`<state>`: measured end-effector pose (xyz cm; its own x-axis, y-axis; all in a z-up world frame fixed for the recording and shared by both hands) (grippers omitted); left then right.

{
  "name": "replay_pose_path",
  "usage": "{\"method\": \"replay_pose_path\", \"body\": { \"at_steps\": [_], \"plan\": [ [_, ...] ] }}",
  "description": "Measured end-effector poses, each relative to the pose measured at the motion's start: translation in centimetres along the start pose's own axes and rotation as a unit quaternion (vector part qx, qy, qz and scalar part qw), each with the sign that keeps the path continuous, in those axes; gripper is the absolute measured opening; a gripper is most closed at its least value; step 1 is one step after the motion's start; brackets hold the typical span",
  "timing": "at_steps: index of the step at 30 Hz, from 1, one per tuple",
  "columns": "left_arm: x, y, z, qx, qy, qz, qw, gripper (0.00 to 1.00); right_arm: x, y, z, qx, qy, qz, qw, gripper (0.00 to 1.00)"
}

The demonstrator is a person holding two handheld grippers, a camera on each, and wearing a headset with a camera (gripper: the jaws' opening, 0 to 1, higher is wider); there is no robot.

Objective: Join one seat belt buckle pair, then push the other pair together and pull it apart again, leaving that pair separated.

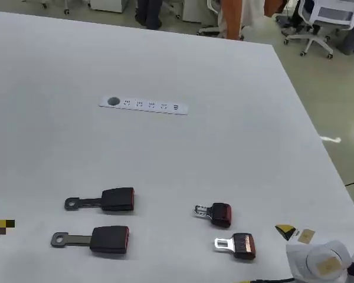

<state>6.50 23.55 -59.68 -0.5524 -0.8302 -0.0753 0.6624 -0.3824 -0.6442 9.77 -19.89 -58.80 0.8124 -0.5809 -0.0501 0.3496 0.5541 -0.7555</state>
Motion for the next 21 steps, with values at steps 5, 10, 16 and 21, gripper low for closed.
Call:
{"method": "replay_pose_path", "body": {
  "at_steps": [5,10,16,21],
  "plan": [
    [0.29,-0.12,0.21,0.0,0.0,-0.001,1.0,1.0,0.17,0.02,-0.13,-0.003,0.0,-0.001,1.0,1.0],
    [0.32,-0.23,0.7,0.004,0.002,-0.002,1.0,1.0,0.08,0.2,0.02,-0.004,-0.002,0.001,1.0,1.0],
    [0.36,-0.28,0.91,0.008,0.004,0.0,1.0,1.0,0.1,0.31,0.22,-0.004,-0.01,0.003,0.9999,1.0],
    [-0.15,-0.32,1.0,0.003,0.009,0.002,0.9999,1.0,0.23,0.44,-0.07,-0.007,-0.01,0.003,0.9999,1.0]
  ]
}}
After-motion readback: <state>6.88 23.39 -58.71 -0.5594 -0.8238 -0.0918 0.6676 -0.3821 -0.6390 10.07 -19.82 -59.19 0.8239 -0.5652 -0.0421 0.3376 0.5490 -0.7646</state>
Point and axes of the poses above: the centre of the closed fingertips' face, and the gripper's own axes: y roughly forward along the fingers, x roughly to its right, z roughly out of its top, the point moved 5 cm from there along -y, roughly backward along the fingers, and after that the axes turned 8 degrees about z, right-handed, at the moved point
